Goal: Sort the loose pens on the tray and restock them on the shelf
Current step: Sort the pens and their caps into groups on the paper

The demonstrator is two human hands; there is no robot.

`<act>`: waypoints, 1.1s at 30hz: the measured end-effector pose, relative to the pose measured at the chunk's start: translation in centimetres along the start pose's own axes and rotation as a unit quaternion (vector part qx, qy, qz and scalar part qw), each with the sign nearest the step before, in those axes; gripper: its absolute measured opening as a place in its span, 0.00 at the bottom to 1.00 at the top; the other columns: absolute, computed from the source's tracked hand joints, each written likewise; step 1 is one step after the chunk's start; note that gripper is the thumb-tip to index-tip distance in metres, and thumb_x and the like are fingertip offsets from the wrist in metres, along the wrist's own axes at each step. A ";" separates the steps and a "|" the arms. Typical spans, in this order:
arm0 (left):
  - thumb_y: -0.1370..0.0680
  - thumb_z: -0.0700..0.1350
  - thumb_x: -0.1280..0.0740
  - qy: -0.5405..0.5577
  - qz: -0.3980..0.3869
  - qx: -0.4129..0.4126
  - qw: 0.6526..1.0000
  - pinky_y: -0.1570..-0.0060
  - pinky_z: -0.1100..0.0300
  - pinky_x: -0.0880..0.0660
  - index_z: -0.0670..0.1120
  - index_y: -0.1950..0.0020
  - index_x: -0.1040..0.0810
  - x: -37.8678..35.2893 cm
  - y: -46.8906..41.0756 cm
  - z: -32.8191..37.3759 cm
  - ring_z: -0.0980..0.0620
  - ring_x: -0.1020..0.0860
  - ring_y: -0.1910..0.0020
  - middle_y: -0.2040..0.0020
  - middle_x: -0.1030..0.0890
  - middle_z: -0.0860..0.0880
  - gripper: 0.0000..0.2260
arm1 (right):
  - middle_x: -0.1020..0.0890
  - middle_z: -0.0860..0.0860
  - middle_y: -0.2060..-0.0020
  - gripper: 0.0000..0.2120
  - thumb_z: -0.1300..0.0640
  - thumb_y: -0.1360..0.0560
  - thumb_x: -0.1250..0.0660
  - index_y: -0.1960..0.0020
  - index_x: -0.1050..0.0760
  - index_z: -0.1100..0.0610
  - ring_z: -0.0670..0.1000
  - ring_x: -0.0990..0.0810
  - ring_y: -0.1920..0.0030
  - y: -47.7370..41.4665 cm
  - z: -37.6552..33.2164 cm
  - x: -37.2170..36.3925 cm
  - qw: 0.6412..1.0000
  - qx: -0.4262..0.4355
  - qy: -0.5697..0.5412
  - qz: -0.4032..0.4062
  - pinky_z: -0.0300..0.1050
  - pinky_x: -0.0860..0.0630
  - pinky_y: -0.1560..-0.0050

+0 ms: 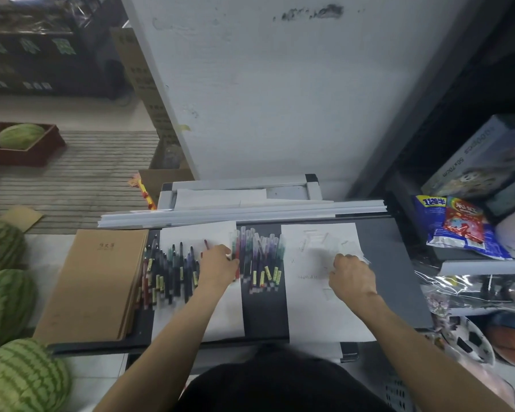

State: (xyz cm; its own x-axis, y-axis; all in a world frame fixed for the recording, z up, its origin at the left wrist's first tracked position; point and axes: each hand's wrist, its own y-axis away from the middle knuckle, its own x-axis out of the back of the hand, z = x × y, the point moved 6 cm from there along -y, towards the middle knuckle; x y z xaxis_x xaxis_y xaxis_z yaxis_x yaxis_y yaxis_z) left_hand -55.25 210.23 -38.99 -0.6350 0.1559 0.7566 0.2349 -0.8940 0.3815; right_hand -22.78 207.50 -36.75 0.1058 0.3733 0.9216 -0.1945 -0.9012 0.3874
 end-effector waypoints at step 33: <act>0.24 0.49 0.29 -0.007 0.010 0.054 0.998 0.66 0.60 0.23 0.46 0.62 0.21 4.1 0.5 -2.2 0.51 0.20 0.71 0.68 0.18 0.50 0.10 | 0.13 0.59 0.54 0.06 0.65 0.21 0.29 0.46 0.16 0.66 0.61 0.15 0.41 4.4 -10.3 2.2 0.658 0.012 -0.715 -0.235 0.51 0.20 0.35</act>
State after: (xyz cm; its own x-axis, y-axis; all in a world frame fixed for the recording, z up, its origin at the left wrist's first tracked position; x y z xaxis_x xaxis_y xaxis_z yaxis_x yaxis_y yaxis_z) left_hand -59.39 209.51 -36.91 -0.6196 0.1444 0.7715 0.3266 -0.8464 0.4207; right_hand -33.48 206.67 -32.80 0.9618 0.0378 -0.2712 0.2011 -0.7696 0.6060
